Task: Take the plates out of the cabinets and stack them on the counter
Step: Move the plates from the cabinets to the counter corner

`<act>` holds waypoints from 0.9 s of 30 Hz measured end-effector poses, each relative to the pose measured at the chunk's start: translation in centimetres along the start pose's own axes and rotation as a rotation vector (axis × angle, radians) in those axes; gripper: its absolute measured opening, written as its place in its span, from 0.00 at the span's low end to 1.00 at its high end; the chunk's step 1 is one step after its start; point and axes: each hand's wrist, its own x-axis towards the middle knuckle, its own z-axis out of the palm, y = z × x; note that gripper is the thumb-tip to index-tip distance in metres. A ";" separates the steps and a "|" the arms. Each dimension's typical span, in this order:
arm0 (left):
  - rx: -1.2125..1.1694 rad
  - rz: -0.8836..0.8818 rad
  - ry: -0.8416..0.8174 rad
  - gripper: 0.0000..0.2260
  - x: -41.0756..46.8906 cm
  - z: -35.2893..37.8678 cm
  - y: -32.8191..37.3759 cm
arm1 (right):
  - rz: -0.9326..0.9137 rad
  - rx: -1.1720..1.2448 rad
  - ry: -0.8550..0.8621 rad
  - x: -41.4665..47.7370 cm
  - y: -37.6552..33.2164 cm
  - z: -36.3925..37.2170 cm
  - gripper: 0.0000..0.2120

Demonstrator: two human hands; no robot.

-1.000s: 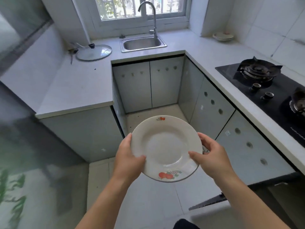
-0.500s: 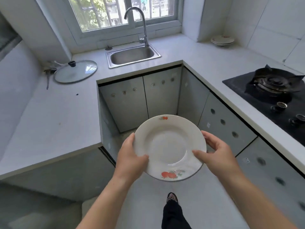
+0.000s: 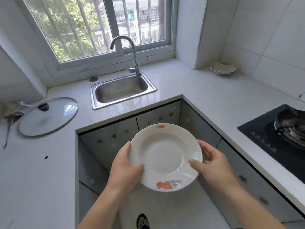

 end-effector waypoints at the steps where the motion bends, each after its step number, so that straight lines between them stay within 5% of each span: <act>1: 0.009 0.020 -0.002 0.26 2.4 -0.1 -0.1 | -0.008 -0.002 0.015 1.8 -0.5 0.7 0.28; 14: 0.034 0.174 -0.283 0.26 27.9 1.7 4.1 | -0.046 0.068 0.311 20.1 -6.1 5.2 0.25; 27: 0.053 0.256 -0.504 0.24 43.8 17.1 12.1 | 0.013 0.035 0.567 34.9 -8.4 -4.9 0.25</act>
